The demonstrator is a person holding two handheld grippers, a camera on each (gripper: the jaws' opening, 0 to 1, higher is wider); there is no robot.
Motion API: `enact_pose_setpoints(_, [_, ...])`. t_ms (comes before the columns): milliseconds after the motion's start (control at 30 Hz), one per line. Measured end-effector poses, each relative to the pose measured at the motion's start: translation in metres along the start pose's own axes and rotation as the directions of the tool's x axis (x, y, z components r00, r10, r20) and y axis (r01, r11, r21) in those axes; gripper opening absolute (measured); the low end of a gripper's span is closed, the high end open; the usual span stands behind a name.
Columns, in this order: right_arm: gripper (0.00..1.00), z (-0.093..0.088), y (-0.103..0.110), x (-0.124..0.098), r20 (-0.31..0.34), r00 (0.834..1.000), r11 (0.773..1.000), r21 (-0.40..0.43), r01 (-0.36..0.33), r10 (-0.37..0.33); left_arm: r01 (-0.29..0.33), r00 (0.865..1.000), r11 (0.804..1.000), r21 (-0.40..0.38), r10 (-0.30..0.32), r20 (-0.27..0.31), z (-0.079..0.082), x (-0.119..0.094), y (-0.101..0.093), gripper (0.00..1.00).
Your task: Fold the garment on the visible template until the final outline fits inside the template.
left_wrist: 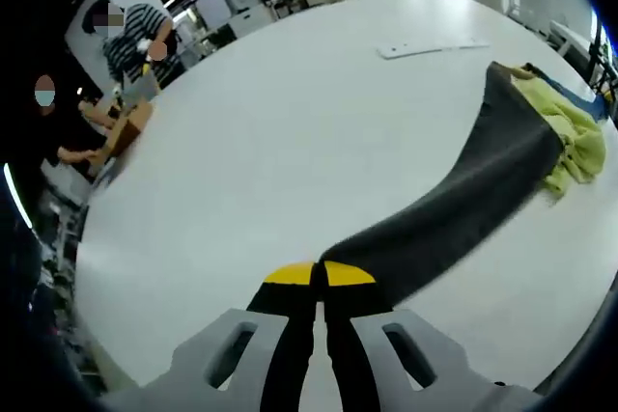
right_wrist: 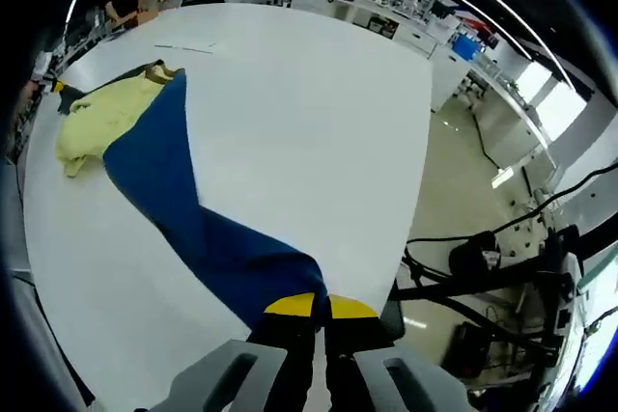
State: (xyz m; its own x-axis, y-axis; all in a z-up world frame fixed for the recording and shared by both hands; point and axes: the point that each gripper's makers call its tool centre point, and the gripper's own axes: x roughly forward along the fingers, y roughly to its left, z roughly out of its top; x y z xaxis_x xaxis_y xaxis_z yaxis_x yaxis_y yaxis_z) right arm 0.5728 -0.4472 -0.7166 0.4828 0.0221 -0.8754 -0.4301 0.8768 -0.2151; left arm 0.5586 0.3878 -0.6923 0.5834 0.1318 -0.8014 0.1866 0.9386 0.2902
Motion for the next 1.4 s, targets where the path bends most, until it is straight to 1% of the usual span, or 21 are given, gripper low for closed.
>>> enact_pose_setpoints(100, [0.0,-0.001,-0.006,0.0,-0.003,1.0,1.0,0.001,0.01,-0.01,-0.012,1.0,1.0,0.02,0.013,-0.008,0.003,0.002,0.005,0.0])
enact_pose_setpoints(200, [0.0,-0.004,-0.01,0.001,-0.017,1.0,1.0,-0.007,0.019,-0.019,-0.019,1.0,1.0,0.018,0.019,-0.012,0.004,0.003,0.01,0.0])
enact_pose_setpoints(367, [0.0,-0.008,-0.017,0.001,-0.024,0.999,0.999,-0.005,0.035,-0.035,-0.041,0.999,0.999,0.022,0.042,-0.03,0.002,0.006,0.02,0.0])
enact_pose_setpoints(533, [0.0,-0.01,-0.021,0.0,-0.024,0.999,0.999,-0.003,0.047,-0.047,-0.053,0.998,0.998,0.017,0.053,-0.025,0.003,0.005,0.024,0.0])
enact_pose_setpoints(700, [0.0,-0.015,-0.023,0.0,-0.042,0.998,0.999,-0.006,0.054,-0.054,-0.068,0.997,0.996,0.049,0.07,-0.03,0.009,0.005,0.027,0.0])
enact_pose_setpoints(833, [0.0,-0.015,-0.022,0.001,-0.042,0.998,0.999,-0.001,0.052,-0.052,-0.074,0.997,0.996,0.051,0.075,-0.033,0.011,0.002,0.025,0.0])
enact_pose_setpoints(933, [0.0,-0.014,-0.019,0.001,-0.039,0.998,0.999,0.003,0.039,-0.039,-0.073,0.997,0.996,0.054,0.075,-0.024,0.014,0.001,0.023,0.0])
enact_pose_setpoints(1067, [0.0,-0.012,-0.016,0.0,-0.027,0.999,0.999,0.02,0.031,-0.031,-0.07,0.997,0.997,0.045,0.071,-0.024,0.013,0.0,0.024,0.0])
enact_pose_setpoints(1167, [0.05,-0.012,-0.015,-0.001,-0.024,0.999,0.999,0.02,0.03,-0.03,-0.073,0.997,0.996,0.043,0.074,-0.027,0.012,-0.002,0.025,0.0])
enact_pose_setpoints(1233, [0.05,-0.012,-0.014,-0.002,-0.021,0.999,0.999,0.02,0.026,-0.026,-0.078,0.997,0.996,0.04,0.079,-0.026,0.011,-0.003,0.028,0.01])
enact_pose_setpoints(1300, [0.06,-0.011,-0.013,-0.003,-0.017,0.999,0.999,0.017,0.027,-0.027,-0.078,0.996,0.996,0.037,0.079,-0.028,0.01,-0.003,0.028,0.05])
enact_pose_setpoints(1400, [0.07,-0.008,-0.009,-0.005,-0.005,1.0,1.0,0.016,0.021,-0.02,-0.078,0.997,0.996,0.036,0.079,-0.025,0.01,-0.006,0.026,0.05])
